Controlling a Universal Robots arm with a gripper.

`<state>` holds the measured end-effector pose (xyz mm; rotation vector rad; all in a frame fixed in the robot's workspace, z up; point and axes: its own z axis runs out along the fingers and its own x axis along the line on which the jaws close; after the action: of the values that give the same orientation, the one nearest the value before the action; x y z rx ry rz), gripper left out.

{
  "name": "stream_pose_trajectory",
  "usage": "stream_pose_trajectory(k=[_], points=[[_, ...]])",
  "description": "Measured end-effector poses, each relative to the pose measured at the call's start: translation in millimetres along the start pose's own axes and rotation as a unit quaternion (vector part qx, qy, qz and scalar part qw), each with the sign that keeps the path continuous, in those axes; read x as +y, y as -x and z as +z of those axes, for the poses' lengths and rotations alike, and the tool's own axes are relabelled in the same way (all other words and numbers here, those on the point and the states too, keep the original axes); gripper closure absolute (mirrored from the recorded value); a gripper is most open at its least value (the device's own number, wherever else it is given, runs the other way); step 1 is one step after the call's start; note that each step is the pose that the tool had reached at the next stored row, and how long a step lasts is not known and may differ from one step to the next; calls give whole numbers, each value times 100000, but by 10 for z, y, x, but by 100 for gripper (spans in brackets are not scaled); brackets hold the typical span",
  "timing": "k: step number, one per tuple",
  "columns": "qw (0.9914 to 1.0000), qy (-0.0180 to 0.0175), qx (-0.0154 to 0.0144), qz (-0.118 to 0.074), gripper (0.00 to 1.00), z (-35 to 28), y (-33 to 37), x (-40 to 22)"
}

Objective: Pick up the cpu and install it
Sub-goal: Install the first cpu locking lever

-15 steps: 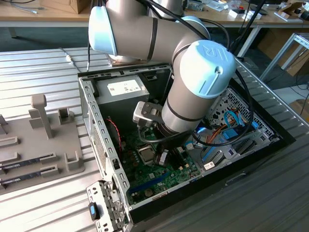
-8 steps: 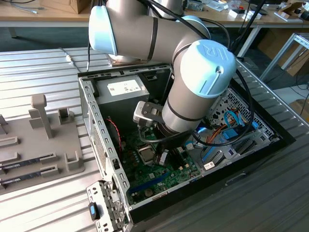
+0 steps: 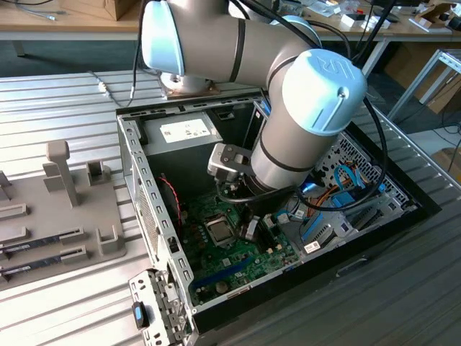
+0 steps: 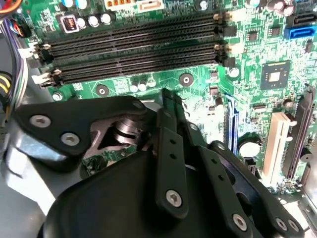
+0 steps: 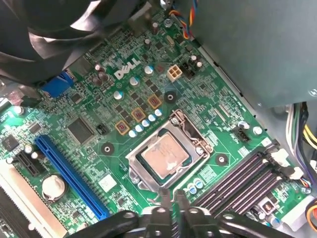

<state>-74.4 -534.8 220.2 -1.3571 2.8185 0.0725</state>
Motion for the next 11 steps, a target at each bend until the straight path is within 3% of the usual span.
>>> stream_pose_trajectory(k=[3,6,8,10,11], points=[[100000,31,40,77,67,-1,13,-2],[99989,-12,-17,1483,60,0,5,16],[99895,-109,-124,4587,60,1,5,16],[99794,-164,-195,6403,60,2,5,16],[99699,-206,-245,7748,60,2,5,16]])
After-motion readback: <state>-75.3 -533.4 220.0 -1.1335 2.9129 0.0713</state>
